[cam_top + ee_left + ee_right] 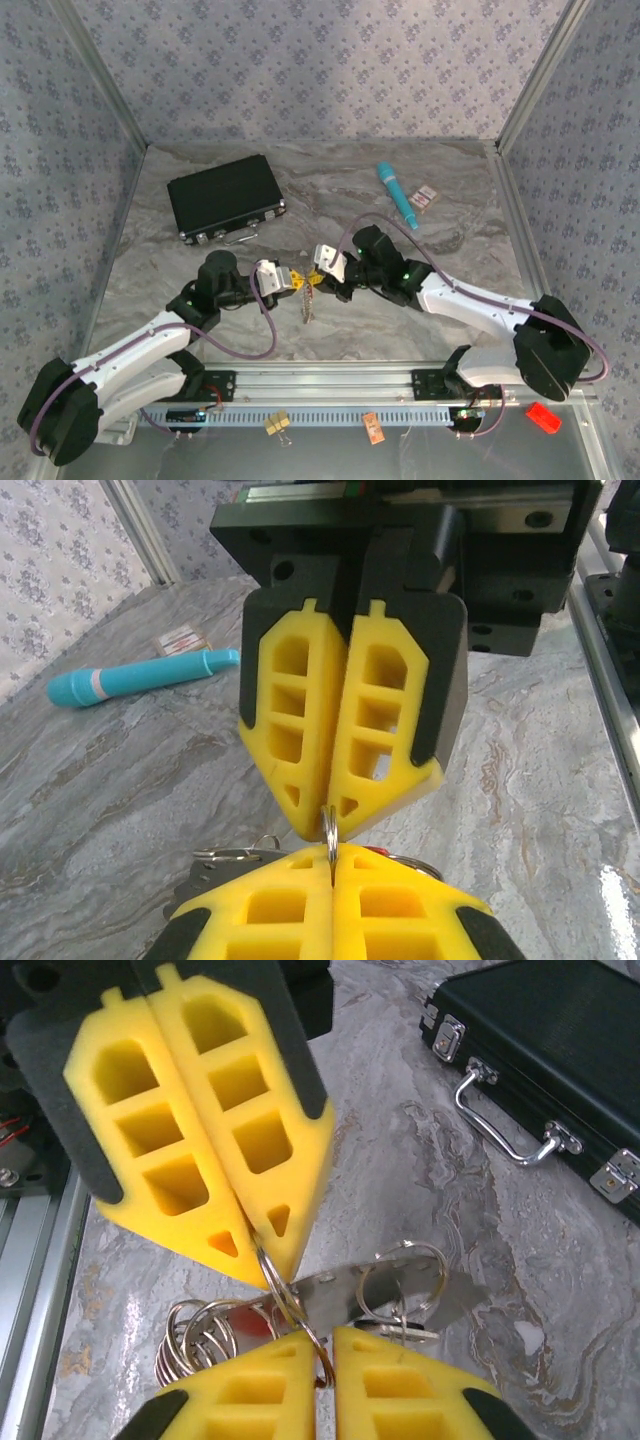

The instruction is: Put the keys on the keyring

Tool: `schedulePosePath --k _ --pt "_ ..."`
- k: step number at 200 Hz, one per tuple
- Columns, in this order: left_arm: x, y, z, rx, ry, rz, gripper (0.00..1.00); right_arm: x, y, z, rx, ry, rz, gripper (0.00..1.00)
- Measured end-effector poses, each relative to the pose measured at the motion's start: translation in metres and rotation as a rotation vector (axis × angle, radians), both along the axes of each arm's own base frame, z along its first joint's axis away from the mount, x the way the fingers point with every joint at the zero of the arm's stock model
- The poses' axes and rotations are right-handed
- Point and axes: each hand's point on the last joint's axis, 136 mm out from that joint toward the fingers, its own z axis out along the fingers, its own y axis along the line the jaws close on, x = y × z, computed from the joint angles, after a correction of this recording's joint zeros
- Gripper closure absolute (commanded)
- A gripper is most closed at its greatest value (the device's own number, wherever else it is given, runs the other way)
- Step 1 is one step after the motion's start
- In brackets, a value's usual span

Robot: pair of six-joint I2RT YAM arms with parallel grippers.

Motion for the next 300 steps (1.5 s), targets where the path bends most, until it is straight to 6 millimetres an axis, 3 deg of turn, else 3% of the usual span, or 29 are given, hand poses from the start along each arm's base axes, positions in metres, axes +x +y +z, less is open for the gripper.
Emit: schedulePosePath --k 33,112,187,213,221,244,300 --pt "-0.001 -0.001 0.000 -0.004 0.001 -0.012 1.00 -0.003 -0.005 0.000 0.006 -0.006 -0.002 0.74" --pt "-0.001 -0.003 0.004 -0.018 -0.008 -0.018 1.00 -0.010 -0.005 0.014 0.067 -0.047 0.022 0.73" --pt "-0.002 -0.003 0.004 -0.018 -0.005 -0.024 1.00 -0.010 0.004 0.010 0.073 -0.042 0.045 0.90" --pt "-0.002 -0.003 0.003 -0.017 -0.004 -0.022 1.00 -0.010 0.004 0.009 0.073 -0.041 0.049 1.00" --pt "-0.002 -0.003 0.003 -0.016 -0.004 -0.022 1.00 -0.011 0.004 0.009 0.072 -0.040 0.052 1.00" --pt "-0.001 -0.002 0.001 -0.010 0.002 -0.014 0.85 -0.012 0.004 0.009 0.057 -0.043 0.060 1.00" --pt "0.005 -0.002 0.008 0.064 -0.021 0.006 0.82 -0.010 0.005 0.015 -0.109 -0.122 0.092 1.00"
